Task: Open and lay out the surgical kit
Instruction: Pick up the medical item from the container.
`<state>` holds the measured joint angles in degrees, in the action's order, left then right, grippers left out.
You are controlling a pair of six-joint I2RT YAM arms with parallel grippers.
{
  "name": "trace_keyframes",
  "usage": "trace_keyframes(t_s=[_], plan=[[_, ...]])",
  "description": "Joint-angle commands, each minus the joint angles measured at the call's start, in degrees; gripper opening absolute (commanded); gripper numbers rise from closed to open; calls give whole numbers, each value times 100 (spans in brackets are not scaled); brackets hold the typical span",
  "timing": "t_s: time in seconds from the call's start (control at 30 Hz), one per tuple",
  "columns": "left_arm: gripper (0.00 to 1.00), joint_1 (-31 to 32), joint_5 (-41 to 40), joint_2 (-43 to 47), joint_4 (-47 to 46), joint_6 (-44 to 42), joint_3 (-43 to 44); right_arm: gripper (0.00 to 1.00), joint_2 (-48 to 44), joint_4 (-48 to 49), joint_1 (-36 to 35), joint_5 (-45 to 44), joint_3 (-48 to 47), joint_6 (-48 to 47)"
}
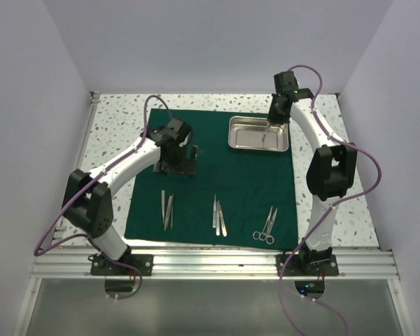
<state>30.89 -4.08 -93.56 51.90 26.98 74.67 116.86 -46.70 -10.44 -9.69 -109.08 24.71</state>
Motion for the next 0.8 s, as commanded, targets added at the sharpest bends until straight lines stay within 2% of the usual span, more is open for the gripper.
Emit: trace_keyframes(t_s=[0.0,0.1,0.23,0.33,0.4,0.63,0.77], plan=[[96,31,-6,-520,-400,-87,661,0,-225,-147,24,-33,-167,-80],[96,92,-5,-1240,-628,-376,1653,0,-164,-129,24,-6,-167,-63],[96,180,-41,-2297,-410,-641,3732,0,-181,-225,24,11,-386,-10],[96,206,-32,-2711,-198,-712,4466,0,-233,-480,24,-15,-702,-19],[96,215,-76,-2659,-276,-790,4425,0,-417,-647,33,-33,-799,-54],[96,206,-76,-2062,-751,-888,3056,0,-1261,-1192,33,64,-764,-63],[96,198,-137,-1789,-1041,-975,2588,0,-1771,-1901,33,292,-703,-63]])
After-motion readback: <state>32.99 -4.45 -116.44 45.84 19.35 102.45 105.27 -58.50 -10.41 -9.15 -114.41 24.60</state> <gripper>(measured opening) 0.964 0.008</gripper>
